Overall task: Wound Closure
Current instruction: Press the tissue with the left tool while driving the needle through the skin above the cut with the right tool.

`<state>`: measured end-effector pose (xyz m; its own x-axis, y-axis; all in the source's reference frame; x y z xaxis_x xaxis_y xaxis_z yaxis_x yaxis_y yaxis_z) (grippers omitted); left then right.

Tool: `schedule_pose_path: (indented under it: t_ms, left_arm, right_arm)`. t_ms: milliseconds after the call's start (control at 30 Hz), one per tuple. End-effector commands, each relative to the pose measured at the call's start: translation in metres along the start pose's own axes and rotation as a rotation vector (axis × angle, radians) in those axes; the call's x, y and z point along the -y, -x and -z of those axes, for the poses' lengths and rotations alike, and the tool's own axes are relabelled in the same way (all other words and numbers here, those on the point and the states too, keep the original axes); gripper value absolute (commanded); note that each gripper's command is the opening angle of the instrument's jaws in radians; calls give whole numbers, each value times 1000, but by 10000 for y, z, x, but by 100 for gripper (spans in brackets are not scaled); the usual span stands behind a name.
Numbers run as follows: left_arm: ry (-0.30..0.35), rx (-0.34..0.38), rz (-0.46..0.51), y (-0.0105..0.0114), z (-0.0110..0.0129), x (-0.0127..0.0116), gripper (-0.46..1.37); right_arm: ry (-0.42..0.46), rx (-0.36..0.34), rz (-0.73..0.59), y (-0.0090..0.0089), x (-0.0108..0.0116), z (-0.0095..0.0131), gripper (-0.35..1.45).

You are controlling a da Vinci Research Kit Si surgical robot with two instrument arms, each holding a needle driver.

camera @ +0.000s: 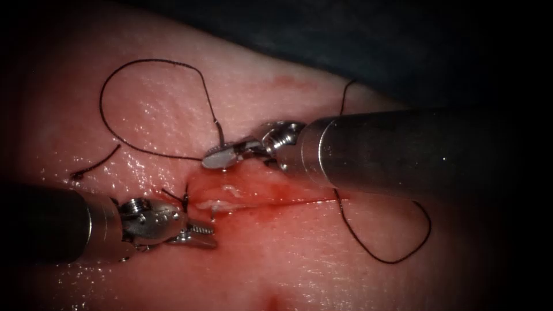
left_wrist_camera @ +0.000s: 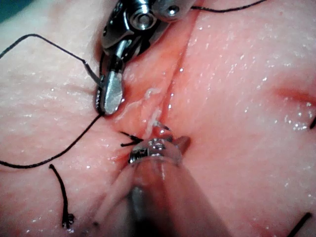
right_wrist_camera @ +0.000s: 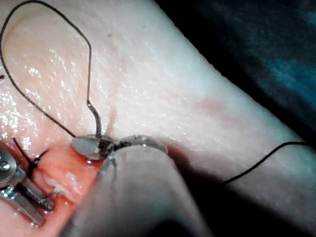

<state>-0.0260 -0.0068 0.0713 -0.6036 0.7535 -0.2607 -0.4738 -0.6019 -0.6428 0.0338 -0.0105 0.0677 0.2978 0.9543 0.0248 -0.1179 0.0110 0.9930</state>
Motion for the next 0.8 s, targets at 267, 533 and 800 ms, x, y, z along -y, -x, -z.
schedule_pose_path:
  t_ms: [267,533,800]
  left_arm:
    - [-3,0,2,-1,0,-1,12]
    - [-2,0,1,-1,0,-1,12]
    - [-2,1,1,0,0,-1,11]
  right_arm:
    - [63,-166,356,-23,0,16,95]
    - [137,-261,666,-49,6,32,128]
    - [268,-308,844,-63,16,42,139]
